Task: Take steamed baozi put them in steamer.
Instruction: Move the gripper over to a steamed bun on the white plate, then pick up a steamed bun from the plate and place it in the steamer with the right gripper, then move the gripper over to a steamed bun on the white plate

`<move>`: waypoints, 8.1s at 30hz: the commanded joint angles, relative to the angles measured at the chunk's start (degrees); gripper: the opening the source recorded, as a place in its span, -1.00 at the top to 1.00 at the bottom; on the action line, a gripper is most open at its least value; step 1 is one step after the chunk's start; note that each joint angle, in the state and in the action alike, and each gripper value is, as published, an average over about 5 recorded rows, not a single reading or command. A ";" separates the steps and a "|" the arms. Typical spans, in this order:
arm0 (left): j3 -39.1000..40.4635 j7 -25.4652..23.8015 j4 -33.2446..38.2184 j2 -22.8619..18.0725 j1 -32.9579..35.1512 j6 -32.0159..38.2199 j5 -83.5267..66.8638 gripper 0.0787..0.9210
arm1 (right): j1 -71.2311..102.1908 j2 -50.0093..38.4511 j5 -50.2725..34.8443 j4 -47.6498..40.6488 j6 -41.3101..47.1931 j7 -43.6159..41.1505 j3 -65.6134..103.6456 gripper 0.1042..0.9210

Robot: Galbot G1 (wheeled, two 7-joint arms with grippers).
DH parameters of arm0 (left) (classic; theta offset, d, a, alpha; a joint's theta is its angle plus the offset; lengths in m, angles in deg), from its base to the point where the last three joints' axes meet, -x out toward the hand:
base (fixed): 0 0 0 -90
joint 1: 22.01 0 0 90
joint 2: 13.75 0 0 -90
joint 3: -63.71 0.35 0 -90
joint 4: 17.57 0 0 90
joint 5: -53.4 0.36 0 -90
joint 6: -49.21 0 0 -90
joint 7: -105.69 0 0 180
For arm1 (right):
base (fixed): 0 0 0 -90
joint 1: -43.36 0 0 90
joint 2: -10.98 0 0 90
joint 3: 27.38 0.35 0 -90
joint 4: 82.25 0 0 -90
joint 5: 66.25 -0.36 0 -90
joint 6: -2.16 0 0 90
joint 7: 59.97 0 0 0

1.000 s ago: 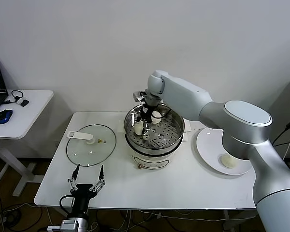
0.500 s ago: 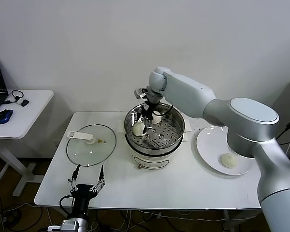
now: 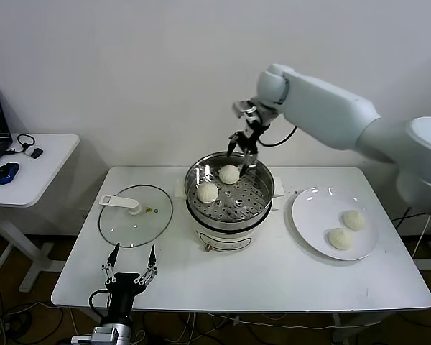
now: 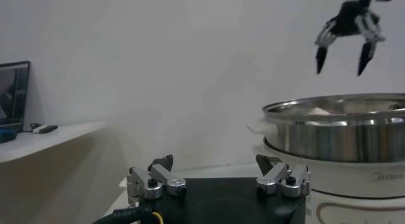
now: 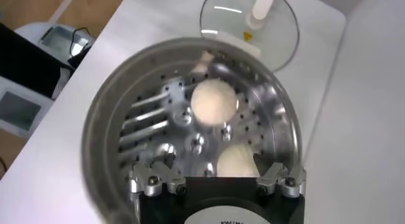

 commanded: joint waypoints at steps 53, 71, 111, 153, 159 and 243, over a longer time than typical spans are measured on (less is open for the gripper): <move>0.31 0.41 1.00 0.31 2.15 -0.74 0.68 -0.77 | 36.31 -22.88 36.78 2.47 -10.08 0.73 26.87 -0.76; -0.01 0.44 0.76 0.30 1.51 -0.92 0.14 -0.77 | 37.23 -21.26 39.35 1.48 -10.65 0.85 28.38 -0.76; 1.16 0.54 0.27 0.01 1.28 -1.57 1.28 -0.77 | 11.12 -26.91 24.79 20.00 -14.58 -3.00 9.03 -0.34; 0.56 0.89 1.68 -1.26 2.64 -2.58 1.68 -0.77 | 5.96 4.20 24.91 19.00 -17.88 -0.97 1.63 -0.39; 0.14 1.10 1.80 -1.70 2.90 -2.40 1.71 -0.77 | 7.67 6.24 26.33 17.88 -19.03 -0.85 1.44 -0.39; 1.73 0.76 2.42 -0.21 1.39 -4.08 -1.62 -0.77 | 6.49 -24.27 17.51 3.70 -8.40 2.19 9.22 -0.76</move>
